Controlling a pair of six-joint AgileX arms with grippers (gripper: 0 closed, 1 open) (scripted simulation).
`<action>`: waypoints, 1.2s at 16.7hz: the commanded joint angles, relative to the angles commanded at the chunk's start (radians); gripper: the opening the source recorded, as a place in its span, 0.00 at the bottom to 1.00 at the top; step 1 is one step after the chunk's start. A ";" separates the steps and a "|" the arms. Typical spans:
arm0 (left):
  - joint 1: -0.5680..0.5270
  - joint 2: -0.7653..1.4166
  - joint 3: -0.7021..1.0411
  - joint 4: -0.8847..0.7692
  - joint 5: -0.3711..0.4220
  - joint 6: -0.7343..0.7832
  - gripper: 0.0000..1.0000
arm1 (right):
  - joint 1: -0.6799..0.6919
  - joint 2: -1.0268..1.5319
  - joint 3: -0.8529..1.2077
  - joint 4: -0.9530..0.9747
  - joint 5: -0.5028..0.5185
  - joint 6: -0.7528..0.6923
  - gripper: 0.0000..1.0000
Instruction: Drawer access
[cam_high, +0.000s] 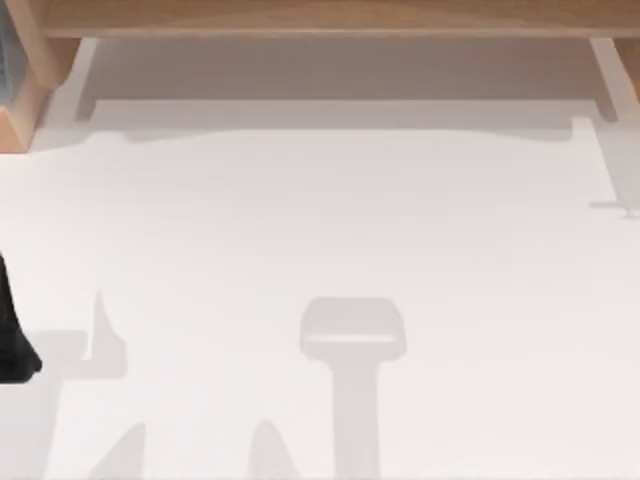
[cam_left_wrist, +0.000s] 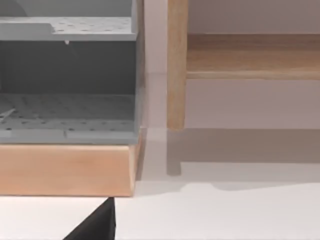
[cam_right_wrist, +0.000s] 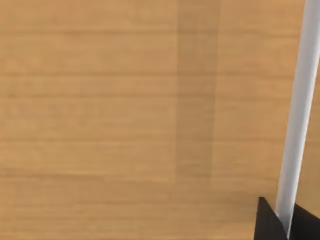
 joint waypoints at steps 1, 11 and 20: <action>0.000 0.000 0.000 0.000 0.000 0.000 1.00 | 0.000 0.000 0.000 0.000 0.000 0.000 0.00; 0.000 0.000 0.000 0.000 0.000 0.000 1.00 | -0.109 -0.067 -0.192 0.128 -0.111 0.001 0.00; 0.000 0.000 0.000 0.000 0.000 0.000 1.00 | -0.120 -0.073 -0.211 0.140 -0.121 0.001 0.30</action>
